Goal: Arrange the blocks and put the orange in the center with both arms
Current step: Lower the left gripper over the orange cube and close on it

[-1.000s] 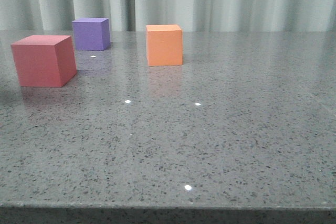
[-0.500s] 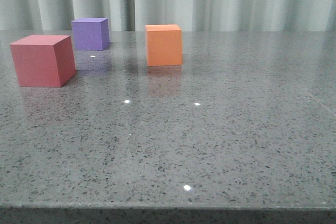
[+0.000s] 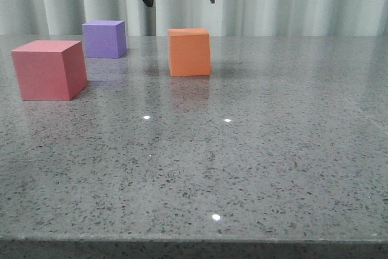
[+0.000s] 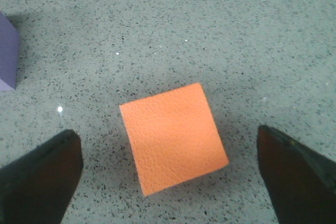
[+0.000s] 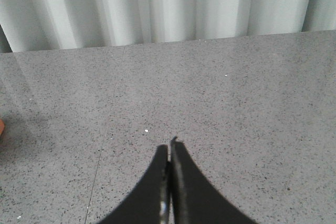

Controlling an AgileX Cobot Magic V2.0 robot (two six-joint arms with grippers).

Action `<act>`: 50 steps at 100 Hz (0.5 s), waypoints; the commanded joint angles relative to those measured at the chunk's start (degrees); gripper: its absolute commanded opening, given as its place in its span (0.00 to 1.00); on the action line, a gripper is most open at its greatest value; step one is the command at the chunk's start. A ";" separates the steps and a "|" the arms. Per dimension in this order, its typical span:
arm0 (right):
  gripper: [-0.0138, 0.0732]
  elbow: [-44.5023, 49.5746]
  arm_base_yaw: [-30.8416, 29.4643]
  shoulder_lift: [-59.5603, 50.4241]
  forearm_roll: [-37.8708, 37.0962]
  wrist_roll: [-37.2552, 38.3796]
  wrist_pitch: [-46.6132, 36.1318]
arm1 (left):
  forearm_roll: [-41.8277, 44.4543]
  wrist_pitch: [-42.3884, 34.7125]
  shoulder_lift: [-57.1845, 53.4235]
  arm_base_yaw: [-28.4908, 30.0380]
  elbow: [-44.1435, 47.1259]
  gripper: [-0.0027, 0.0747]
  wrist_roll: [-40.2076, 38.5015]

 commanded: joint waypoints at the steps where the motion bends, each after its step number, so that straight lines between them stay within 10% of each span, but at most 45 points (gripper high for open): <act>1: 0.08 -1.54 -0.34 -0.09 -0.95 -0.52 -4.73 | 2.24 -2.80 -2.04 -0.35 -2.01 0.86 -1.27; 50: 0.08 -1.54 -0.34 -0.09 -0.95 -0.52 -4.73 | 2.96 -5.87 3.96 -0.35 -2.10 0.86 -2.65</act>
